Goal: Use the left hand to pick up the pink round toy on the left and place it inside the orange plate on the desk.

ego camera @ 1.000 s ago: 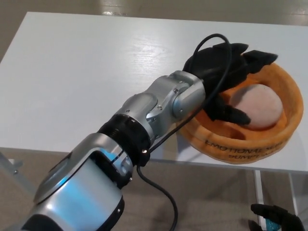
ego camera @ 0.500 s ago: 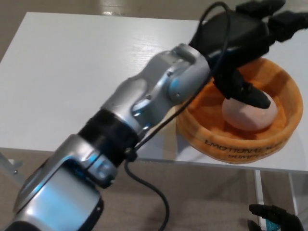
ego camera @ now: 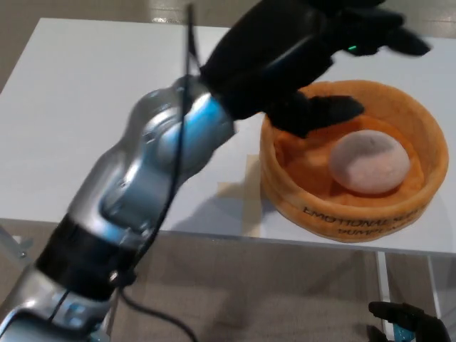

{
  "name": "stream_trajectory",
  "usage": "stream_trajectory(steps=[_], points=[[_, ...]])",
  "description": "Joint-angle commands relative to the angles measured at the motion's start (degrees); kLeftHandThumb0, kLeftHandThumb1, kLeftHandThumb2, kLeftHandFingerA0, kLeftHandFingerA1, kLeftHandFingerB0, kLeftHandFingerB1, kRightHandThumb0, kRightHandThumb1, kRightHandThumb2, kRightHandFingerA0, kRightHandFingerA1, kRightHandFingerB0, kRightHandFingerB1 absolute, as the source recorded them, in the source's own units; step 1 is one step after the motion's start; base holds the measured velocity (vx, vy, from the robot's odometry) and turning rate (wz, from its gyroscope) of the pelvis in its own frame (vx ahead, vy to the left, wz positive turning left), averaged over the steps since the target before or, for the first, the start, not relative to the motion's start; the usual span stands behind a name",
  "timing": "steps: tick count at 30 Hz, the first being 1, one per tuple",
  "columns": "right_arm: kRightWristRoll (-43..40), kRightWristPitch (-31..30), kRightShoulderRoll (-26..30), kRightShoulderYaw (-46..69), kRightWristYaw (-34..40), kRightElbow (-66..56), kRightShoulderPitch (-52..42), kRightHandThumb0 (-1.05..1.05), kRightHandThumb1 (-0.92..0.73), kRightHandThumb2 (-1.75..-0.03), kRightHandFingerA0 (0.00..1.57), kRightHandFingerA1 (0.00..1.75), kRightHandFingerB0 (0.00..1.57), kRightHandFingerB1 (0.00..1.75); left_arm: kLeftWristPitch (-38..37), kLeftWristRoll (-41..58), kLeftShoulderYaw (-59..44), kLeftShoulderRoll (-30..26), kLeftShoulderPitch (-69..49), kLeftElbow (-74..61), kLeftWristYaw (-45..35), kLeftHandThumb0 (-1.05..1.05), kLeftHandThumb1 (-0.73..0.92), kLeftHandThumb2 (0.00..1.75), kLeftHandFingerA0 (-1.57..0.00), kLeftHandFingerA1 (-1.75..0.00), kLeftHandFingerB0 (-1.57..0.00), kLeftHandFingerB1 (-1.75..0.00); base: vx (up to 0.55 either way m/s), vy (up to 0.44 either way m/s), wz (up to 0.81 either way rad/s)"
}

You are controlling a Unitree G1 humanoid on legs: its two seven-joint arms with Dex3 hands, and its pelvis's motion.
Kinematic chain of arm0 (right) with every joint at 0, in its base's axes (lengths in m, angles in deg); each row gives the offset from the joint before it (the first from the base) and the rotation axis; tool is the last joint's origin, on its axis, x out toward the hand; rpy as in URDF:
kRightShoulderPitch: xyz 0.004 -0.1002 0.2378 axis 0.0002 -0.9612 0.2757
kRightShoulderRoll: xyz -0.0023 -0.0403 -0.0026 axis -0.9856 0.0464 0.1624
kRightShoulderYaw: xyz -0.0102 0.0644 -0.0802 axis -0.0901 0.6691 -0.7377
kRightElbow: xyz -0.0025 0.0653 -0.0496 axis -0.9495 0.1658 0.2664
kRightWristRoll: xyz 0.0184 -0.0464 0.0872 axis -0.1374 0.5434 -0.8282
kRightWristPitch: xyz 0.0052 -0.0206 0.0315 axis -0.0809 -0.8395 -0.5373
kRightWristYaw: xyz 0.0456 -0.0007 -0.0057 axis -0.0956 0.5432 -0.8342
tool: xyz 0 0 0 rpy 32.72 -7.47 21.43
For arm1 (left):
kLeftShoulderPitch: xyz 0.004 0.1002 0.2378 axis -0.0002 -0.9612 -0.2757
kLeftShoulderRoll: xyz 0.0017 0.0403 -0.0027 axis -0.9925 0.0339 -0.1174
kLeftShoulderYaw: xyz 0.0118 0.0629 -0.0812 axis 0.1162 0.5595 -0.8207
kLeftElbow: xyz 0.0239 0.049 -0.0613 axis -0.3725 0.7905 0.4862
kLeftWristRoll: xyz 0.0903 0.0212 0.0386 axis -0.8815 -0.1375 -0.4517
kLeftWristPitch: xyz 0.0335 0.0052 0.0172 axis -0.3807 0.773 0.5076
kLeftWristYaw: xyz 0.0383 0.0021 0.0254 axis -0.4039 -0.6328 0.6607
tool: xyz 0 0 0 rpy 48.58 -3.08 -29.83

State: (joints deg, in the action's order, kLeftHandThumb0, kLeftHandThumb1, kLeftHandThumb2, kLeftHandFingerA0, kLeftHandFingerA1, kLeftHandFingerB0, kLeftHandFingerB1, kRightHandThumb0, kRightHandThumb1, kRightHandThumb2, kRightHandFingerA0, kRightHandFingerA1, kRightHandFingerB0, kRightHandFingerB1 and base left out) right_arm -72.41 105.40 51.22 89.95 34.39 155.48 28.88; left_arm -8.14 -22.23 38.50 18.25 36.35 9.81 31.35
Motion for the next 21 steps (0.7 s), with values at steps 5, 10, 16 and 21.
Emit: stream_trajectory(steps=[5,10,16,21], points=[[0.5,-1.0,0.6,-1.0,-0.4,0.5,-0.5,-0.31,-0.58,-0.56,0.77,0.67,0.69,0.55,8.3,53.2,-10.1,-17.7,-31.8,-33.2,-23.6,-0.08,0.68,0.59,-0.38,-0.41,-0.74,-0.49,0.0,0.0,0.0],[0.9,-0.7,0.7,-1.2,-0.4,0.5,-0.3,-0.31,-0.58,-0.56,0.79,0.68,0.71,0.56,11.1,63.0,-11.8,-21.6,-42.0,-31.8,-31.9,-0.2,0.7,0.6,-0.38,-0.4,-0.72,-0.48,0.0,0.0,0.0],[0.6,-0.9,1.0,-0.9,-0.8,0.6,-0.3,-0.32,-0.6,-0.57,0.78,0.63,0.7,0.54,6.0,60.1,-11.0,-21.6,-48.3,-25.2,-36.1,-0.11,0.71,0.6,-0.42,-0.44,-0.72,-0.48,0.0,0.0,0.0],[0.9,-0.9,1.3,-1.2,-1.0,0.6,-0.9,-0.3,-0.59,-0.56,0.78,0.63,0.69,0.54,2.7,39.7,-7.6,-18.6,-55.0,-9.0,-27.1,0.15,0.72,0.8,-0.48,-0.4,-0.72,-0.48,0.0,0.0,0.0]])
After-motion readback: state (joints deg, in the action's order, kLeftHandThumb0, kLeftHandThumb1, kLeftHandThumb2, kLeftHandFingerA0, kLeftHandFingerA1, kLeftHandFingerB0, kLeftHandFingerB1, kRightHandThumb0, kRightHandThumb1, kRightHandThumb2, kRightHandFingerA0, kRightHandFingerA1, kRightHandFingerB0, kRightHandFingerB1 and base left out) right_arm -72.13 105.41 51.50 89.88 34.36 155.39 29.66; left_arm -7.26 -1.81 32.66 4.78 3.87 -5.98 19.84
